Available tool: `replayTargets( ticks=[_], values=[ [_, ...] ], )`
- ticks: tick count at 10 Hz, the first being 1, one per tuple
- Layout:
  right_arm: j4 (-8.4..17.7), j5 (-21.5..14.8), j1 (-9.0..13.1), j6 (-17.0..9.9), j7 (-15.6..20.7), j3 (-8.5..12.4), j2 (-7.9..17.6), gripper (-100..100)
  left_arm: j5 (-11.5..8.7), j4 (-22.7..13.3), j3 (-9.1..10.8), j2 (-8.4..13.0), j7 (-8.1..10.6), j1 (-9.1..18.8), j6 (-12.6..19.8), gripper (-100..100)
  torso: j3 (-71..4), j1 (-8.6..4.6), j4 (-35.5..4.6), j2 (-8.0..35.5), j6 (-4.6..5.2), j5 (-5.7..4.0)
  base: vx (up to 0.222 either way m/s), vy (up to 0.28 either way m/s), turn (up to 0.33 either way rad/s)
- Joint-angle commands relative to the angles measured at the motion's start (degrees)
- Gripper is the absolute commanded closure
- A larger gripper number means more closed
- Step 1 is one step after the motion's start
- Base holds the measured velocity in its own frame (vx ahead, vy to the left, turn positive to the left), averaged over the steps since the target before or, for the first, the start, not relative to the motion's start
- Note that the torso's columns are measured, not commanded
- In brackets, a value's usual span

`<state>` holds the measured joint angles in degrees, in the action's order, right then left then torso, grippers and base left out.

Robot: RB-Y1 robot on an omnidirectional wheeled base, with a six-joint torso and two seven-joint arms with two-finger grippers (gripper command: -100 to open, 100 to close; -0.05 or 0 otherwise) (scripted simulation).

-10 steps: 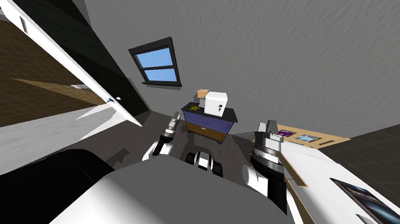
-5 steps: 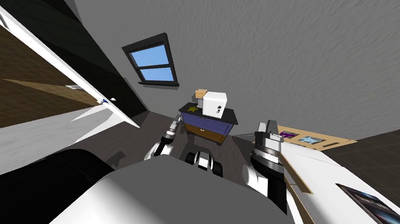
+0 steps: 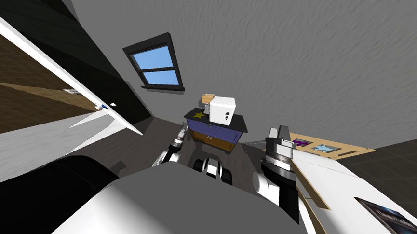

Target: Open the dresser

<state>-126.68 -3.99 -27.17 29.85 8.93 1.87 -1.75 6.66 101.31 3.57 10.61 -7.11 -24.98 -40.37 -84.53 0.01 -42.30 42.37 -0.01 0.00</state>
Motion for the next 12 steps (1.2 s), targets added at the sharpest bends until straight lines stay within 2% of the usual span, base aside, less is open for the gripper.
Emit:
replayTargets(
  ticks=[1, 2, 3, 4, 5, 6, 8, 9, 12],
  values=[
    [0.0, 0.0, 0.0, 0.0, 0.0, 0.0, 0.0, 0, 0.4, -4.6, -0.04, 0.1, -0.44, 0.7, -3.7, -100, 0.0, 0.04, 0.0, -0.1, 0.01, 0.01, 0.127, -0.027, -0.026],
    [0.0, 0.0, 0.0, 0.0, 0.0, 0.0, 0.0, 0, 0.4, -6.0, -0.04, 0.1, -0.44, 0.7, -3.7, -100, -0.1, -0.03, 0.0, -0.2, 0.01, 0.00, 0.098, -0.026, -0.005],
    [0.0, 0.0, 0.0, 0.0, 0.0, 0.0, 0.0, 0, 0.7, -8.6, -0.05, 0.1, -0.66, 1.0, -5.4, -100, -0.1, -0.03, 0.0, -0.1, 0.00, -0.01, 0.090, -0.024, -0.014],
    [0.0, 0.0, 0.0, 0.0, 0.0, 0.0, 0.0, 0, 0.7, -8.8, -0.05, 0.1, -0.66, 1.0, -5.4, -100, 0.0, -0.02, 0.0, 0.0, 0.00, -0.01, 0.075, -0.020, -0.006],
    [0.0, 0.0, 0.0, 0.0, 0.0, 0.0, 0.0, 0, 0.9, -10.9, -0.07, 0.1, -0.88, 1.4, -7.2, -100, 0.0, 0.00, 0.0, 0.0, 0.01, 0.00, 0.084, -0.026, -0.020],
    [0.0, 0.0, 0.0, 0.0, 0.0, 0.0, 0.0, 0, 0.9, -11.7, -0.07, 0.1, -0.88, 1.4, -7.2, -100, 0.0, -0.02, 0.0, -0.1, 0.01, 0.00, 0.076, -0.018, -0.007],
    [0.0, 0.0, 0.0, 0.0, 0.0, 0.0, 0.0, 0, 1.3, -15.9, -0.11, 0.1, -1.31, 2.1, -10.8, -100, -0.1, -0.01, 0.0, -0.1, 0.01, 0.00, 0.117, -0.027, -0.019],
    [0.0, 0.0, 0.0, 0.0, 0.0, 0.0, 0.0, 0, 1.3, -17.4, -0.11, 0.1, -1.31, 2.1, -10.8, -100, -0.1, -0.05, 0.1, -0.2, 0.01, -0.01, 0.097, -0.021, -0.007],
    [0.0, 0.0, 0.0, 0.0, 0.0, 0.0, 0.0, 0, 1.7, -22.4, -0.15, -0.1, -1.74, 2.9, -14.3, -100, 0.0, 0.01, 0.0, 0.0, 0.00, 0.01, 0.084, -0.021, -0.012]
  ],
)
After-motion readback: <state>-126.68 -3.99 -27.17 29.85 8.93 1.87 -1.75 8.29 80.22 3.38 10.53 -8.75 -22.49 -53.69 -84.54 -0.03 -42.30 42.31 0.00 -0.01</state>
